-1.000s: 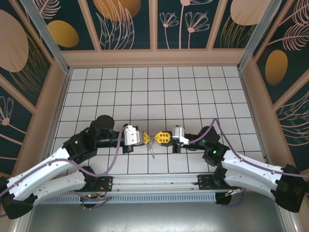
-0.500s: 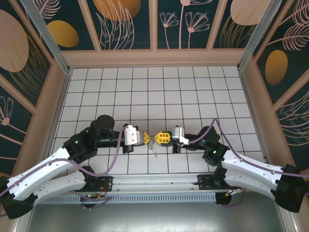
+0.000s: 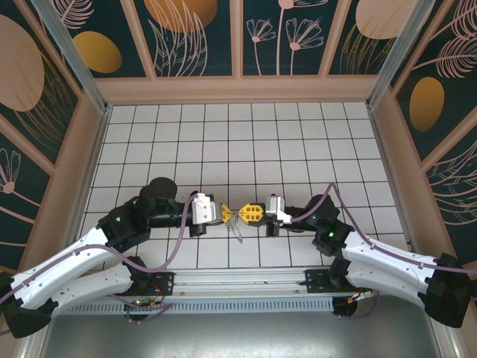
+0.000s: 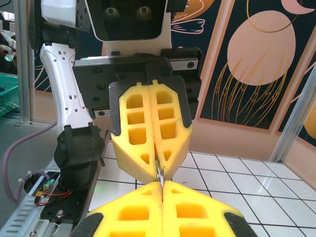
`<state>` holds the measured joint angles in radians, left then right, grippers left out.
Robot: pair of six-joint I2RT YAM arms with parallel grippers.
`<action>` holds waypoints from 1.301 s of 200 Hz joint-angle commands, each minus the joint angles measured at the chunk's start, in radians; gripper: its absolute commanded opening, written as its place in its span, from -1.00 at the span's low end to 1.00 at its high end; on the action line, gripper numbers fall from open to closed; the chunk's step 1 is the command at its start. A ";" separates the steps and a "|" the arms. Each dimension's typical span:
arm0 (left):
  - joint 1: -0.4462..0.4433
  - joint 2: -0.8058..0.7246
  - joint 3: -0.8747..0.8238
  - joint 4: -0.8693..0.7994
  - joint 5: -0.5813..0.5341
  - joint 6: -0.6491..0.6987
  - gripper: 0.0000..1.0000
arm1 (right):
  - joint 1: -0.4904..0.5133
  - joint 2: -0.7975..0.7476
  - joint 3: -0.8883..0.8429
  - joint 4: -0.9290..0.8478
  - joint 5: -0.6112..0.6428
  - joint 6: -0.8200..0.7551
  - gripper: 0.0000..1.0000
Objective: Put the keys on the keyring
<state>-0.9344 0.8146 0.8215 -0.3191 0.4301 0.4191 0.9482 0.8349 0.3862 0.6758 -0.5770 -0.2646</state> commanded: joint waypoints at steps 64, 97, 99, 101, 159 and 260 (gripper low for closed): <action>0.002 -0.002 0.034 0.011 0.007 0.016 -1.00 | -0.006 0.006 0.028 0.016 -0.031 -0.018 -1.00; 0.003 -0.001 0.038 0.011 0.010 0.015 -1.00 | -0.006 0.010 0.031 0.013 -0.029 -0.018 -1.00; 0.002 -0.002 0.038 0.011 0.009 0.015 -1.00 | -0.006 0.009 0.031 0.013 -0.030 -0.018 -1.00; 0.003 -0.001 0.037 0.011 0.008 0.015 -1.00 | -0.006 0.010 0.031 0.013 -0.030 -0.018 -1.00; 0.003 0.003 0.039 0.011 0.015 0.015 -1.00 | -0.006 0.017 0.036 0.005 -0.033 -0.028 -1.00; 0.002 0.004 0.041 0.012 0.016 0.014 -1.00 | -0.006 0.022 0.037 0.003 -0.041 -0.036 -1.00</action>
<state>-0.9344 0.8192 0.8261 -0.3435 0.4301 0.4191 0.9478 0.8520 0.3866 0.6754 -0.6022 -0.2832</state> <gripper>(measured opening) 0.044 0.049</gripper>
